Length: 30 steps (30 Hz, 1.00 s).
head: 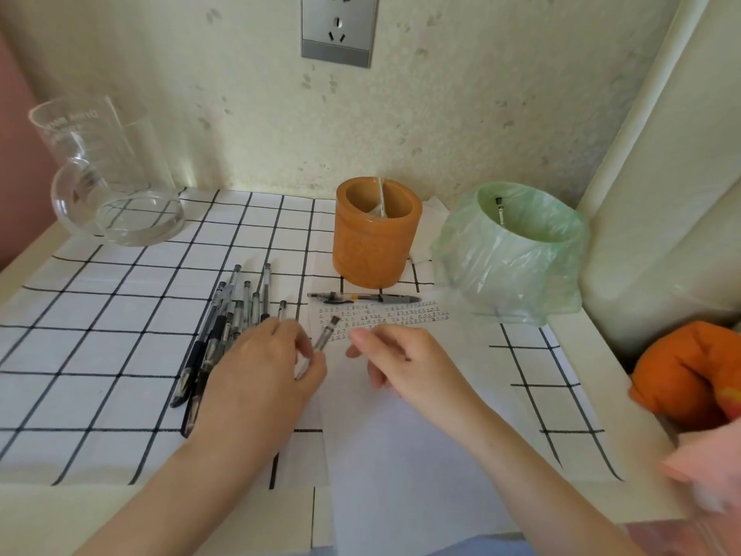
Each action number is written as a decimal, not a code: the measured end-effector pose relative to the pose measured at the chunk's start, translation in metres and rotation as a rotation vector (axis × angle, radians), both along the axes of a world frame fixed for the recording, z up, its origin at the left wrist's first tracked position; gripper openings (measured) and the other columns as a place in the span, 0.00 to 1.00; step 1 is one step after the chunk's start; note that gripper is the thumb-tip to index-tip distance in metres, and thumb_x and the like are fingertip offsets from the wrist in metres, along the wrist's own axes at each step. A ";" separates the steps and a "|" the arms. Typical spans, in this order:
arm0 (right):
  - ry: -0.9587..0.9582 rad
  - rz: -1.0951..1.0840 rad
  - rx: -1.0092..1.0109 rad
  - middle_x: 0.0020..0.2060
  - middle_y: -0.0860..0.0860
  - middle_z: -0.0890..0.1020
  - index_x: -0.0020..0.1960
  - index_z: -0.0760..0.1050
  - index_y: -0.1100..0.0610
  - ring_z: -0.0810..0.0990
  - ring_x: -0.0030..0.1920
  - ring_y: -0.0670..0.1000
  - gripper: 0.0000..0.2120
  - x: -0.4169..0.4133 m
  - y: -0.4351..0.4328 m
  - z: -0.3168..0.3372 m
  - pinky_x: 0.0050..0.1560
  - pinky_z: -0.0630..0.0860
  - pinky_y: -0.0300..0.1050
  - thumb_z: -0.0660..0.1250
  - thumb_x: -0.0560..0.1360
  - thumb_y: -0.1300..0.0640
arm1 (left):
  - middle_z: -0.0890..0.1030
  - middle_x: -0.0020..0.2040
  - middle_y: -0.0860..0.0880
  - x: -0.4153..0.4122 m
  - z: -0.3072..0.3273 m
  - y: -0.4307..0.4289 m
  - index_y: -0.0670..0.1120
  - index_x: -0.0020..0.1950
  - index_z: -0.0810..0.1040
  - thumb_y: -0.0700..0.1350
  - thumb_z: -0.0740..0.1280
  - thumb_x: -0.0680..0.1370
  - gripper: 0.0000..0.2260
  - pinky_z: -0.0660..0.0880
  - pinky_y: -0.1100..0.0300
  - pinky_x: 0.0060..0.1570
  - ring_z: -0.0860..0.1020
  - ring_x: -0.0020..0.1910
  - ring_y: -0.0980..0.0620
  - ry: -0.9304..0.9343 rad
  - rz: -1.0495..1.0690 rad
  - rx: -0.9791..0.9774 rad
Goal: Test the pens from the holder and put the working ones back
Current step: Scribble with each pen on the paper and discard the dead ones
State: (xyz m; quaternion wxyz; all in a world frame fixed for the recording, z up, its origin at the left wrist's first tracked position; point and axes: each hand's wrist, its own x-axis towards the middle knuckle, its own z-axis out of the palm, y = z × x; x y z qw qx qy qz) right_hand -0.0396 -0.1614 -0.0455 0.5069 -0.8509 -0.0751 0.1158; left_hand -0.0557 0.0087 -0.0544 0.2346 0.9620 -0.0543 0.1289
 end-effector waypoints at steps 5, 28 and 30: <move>0.062 0.057 0.331 0.24 0.49 0.73 0.40 0.74 0.62 0.68 0.23 0.45 0.18 -0.004 0.012 0.009 0.26 0.64 0.33 0.60 0.79 0.48 | 0.74 0.39 0.57 -0.002 0.014 -0.015 0.49 0.45 0.75 0.56 0.59 0.73 0.12 0.70 0.67 0.37 0.74 0.41 0.58 0.015 -0.249 -0.303; 0.087 -0.003 0.503 0.20 0.51 0.71 0.37 0.73 0.57 0.67 0.25 0.51 0.10 0.002 -0.002 0.016 0.29 0.64 0.41 0.66 0.76 0.56 | 0.74 0.29 0.66 -0.016 0.025 -0.032 0.58 0.37 0.70 0.50 0.57 0.79 0.11 0.66 0.69 0.30 0.71 0.29 0.60 0.215 -0.232 -0.546; 0.088 0.000 0.510 0.21 0.52 0.70 0.36 0.74 0.56 0.68 0.26 0.50 0.10 0.001 -0.003 0.016 0.28 0.65 0.38 0.66 0.76 0.56 | 0.73 0.26 0.63 -0.015 0.026 -0.032 0.57 0.36 0.71 0.50 0.58 0.79 0.12 0.64 0.69 0.28 0.68 0.26 0.59 0.222 -0.257 -0.575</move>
